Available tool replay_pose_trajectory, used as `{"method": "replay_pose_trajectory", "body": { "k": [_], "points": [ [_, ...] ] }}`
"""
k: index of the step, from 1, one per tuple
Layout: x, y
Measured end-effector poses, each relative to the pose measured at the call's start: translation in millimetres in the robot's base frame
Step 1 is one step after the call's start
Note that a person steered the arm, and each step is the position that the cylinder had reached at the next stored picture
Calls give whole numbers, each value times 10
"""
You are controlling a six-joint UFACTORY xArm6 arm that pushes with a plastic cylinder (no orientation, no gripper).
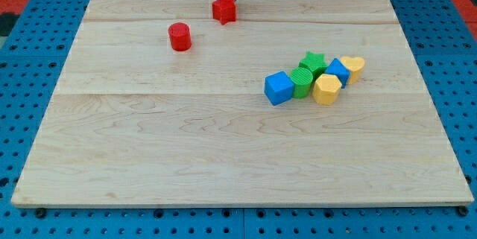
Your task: Place the red star above the blue cube
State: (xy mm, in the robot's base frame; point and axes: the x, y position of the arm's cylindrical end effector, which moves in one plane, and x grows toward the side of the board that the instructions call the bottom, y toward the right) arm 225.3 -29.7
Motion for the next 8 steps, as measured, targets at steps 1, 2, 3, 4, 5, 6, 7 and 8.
{"method": "replay_pose_trajectory", "body": {
  "k": [1, 2, 3, 4, 5, 6, 7, 8],
  "points": [
    [152, 79],
    [159, 221],
    [-19, -205],
    [-90, -604],
    [341, -487],
    [748, -205],
    [1091, 324],
    [1142, 607]
  ]
}}
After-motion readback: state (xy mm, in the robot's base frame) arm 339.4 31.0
